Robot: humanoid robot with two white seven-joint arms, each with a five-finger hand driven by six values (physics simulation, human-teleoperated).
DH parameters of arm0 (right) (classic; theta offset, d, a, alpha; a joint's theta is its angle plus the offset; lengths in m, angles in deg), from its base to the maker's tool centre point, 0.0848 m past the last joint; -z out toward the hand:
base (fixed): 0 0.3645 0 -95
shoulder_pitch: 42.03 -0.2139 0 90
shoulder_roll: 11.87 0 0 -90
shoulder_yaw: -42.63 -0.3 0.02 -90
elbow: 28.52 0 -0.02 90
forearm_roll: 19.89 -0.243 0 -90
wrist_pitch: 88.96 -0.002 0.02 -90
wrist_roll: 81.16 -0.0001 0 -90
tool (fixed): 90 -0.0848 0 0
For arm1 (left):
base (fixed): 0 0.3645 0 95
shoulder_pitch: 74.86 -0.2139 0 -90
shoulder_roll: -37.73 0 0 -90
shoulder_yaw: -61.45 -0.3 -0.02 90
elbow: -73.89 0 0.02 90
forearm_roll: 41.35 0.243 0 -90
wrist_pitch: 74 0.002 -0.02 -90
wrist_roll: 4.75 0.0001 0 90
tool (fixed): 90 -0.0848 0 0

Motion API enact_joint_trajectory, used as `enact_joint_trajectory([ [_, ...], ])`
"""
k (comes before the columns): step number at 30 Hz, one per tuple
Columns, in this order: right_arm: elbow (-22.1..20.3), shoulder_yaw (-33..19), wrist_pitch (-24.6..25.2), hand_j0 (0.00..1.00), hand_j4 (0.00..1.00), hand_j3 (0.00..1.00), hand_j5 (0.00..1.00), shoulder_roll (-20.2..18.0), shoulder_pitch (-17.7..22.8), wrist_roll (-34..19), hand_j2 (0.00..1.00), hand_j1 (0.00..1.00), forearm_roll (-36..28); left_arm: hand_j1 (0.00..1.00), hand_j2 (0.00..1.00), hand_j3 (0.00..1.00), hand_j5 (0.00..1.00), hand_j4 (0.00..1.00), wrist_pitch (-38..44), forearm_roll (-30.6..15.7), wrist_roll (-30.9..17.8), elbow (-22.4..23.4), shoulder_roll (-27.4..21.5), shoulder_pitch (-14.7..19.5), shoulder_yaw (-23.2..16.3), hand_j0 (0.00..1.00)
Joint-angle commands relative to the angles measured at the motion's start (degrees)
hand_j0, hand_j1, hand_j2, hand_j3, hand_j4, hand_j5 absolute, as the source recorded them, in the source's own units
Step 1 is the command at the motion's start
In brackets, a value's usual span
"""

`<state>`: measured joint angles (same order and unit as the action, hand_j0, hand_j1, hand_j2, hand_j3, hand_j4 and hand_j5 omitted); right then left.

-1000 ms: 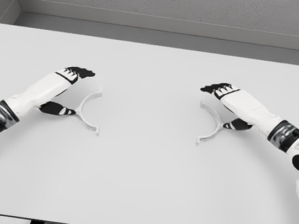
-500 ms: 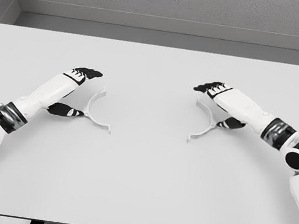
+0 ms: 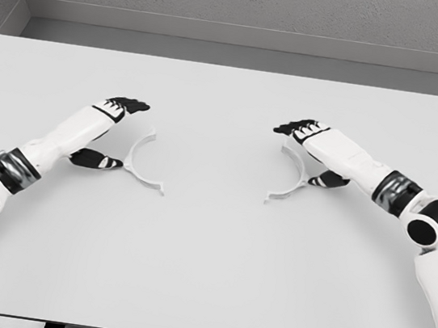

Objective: Assemble PVC drainage pipe clamps

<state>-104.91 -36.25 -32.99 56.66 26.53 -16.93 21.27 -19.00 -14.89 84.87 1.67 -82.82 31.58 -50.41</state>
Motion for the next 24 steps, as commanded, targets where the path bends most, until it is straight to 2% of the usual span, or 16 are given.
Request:
enact_joint_trajectory([
  [1,-0.1,0.6,0.5,1.0,1.0,1.0,1.0,0.2,0.0,0.0,1.0,1.0,-0.4,1.0,1.0,1.0,1.0,1.0,0.0,-0.4,0.0,0.0,0.5,0.0,-0.1,1.0],
  [3,0.3,2.0,0.8,1.0,1.0,1.0,1.0,0.2,-1.1,0.0,1.0,1.0,-0.4,1.0,1.0,1.0,1.0,1.0,0.0,-0.4,0.0,-0.1,0.8,0.0,-0.1,1.0],
  [14,0.2,2.2,1.6,1.0,1.0,1.0,1.0,1.2,-1.3,0.0,1.0,1.0,0.1,1.0,1.0,1.0,1.0,1.0,0.0,-0.4,0.0,0.1,1.7,0.1,0.5,1.0],
  [19,1.3,3.1,1.7,1.0,1.0,1.0,1.0,1.8,-2.4,0.0,1.0,1.0,0.2,1.0,1.0,1.0,1.0,1.0,0.0,-0.4,0.0,2.8,1.6,2.4,0.4,1.0],
  [24,1.3,3.4,2.0,1.0,1.0,1.0,1.0,2.0,-2.4,0.0,1.0,1.0,0.3,1.0,1.0,1.0,1.0,1.0,0.0,-0.4,0.0,3.4,2.8,2.6,-0.1,1.0],
])
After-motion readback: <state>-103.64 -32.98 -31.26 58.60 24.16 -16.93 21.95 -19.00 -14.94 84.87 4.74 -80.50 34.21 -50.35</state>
